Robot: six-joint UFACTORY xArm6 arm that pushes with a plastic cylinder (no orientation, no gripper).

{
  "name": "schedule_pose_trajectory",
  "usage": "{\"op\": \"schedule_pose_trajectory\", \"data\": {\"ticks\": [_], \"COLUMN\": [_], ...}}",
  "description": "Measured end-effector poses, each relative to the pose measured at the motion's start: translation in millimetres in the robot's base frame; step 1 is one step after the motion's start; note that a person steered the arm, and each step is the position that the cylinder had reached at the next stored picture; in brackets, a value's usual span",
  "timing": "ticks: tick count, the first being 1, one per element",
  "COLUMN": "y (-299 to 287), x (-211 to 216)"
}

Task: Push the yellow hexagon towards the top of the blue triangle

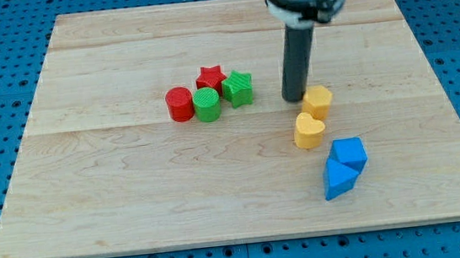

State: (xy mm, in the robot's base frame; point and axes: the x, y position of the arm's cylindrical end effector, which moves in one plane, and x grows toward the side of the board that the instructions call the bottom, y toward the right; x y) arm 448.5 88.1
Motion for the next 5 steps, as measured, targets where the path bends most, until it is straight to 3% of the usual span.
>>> {"op": "schedule_pose_trajectory", "data": {"ticks": [2, 3, 4, 5], "y": [20, 84, 69, 69], "x": [-52, -35, 2, -16]}}
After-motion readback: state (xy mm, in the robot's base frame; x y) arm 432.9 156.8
